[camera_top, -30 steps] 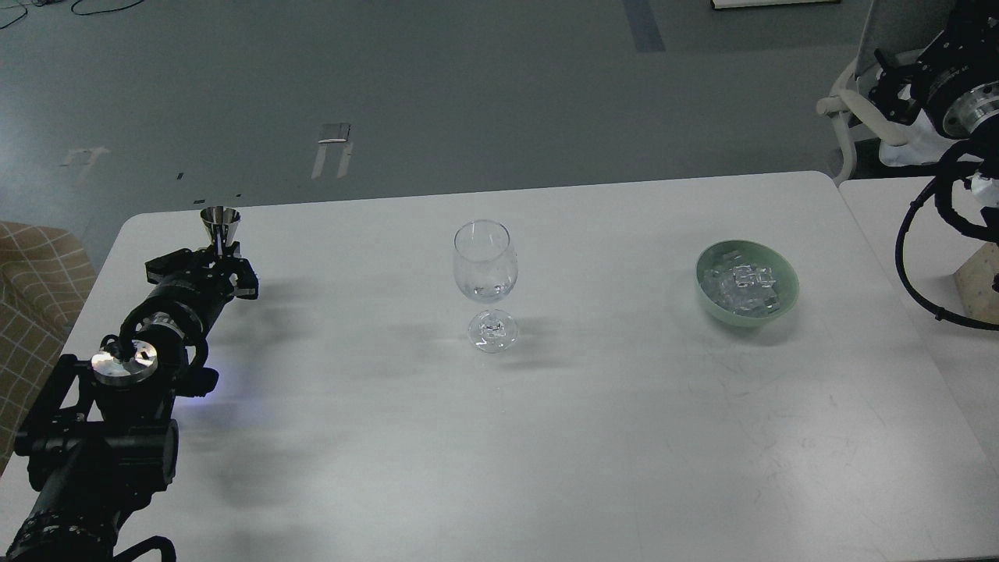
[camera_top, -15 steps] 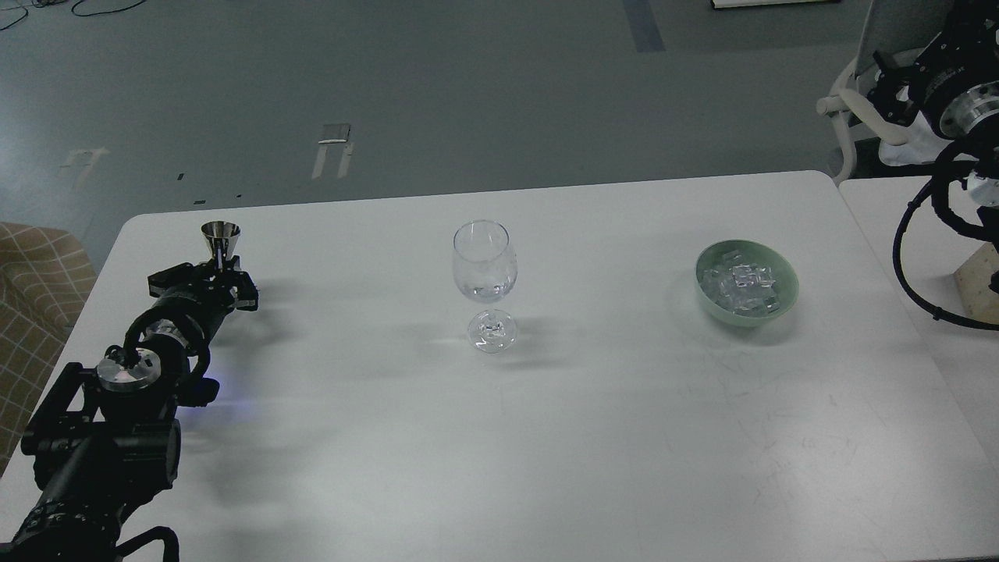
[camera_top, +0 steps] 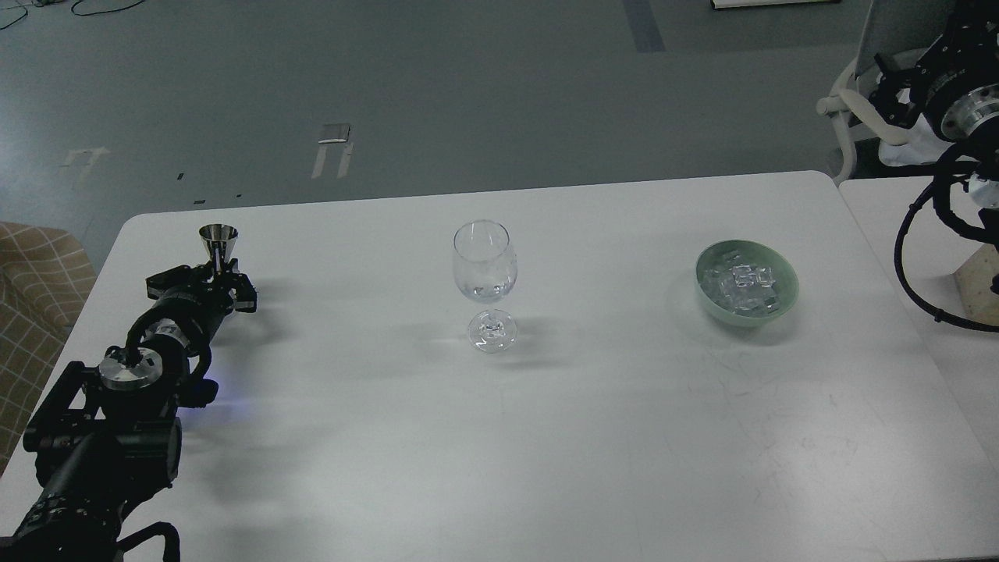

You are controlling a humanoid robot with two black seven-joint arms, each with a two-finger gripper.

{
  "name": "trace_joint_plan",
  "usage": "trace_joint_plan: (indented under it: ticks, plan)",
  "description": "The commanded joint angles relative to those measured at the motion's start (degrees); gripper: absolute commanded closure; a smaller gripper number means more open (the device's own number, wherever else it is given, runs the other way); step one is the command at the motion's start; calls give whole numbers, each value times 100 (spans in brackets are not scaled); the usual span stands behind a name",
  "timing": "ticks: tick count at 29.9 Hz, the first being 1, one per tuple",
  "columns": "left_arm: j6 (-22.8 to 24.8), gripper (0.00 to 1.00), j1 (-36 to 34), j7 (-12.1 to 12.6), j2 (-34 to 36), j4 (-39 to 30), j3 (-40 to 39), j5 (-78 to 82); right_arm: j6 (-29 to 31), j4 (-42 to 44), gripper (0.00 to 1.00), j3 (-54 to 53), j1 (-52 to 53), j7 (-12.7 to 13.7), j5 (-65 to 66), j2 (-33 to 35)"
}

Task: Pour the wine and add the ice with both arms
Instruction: 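Open the left gripper, release the jigger and lift away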

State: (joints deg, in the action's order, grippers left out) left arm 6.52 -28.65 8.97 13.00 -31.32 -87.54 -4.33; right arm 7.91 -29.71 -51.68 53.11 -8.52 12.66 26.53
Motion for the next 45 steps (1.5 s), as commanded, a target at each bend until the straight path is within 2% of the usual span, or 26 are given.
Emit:
trace_joint_plan:
  ticks: [1,3,14,20,45]
  plan:
    - [-2,70,0,-1,19,3,0,2,0,0,0,0,24,0,0,-8]
    - [-2,67,0,-9,19,11,0,2,0,0,0,0,24,0,0,-8]
    - [51,66,26,34,19,3,18,63,0,0,0,0,24,0,0,-8]
    - [68,60,0,61,36,-24,18,72,0,0,0,0,24,0,0,27]
    - [60,60,-61,70,107,-59,53,90,-17,-211,0,8,-38,0,0,89]
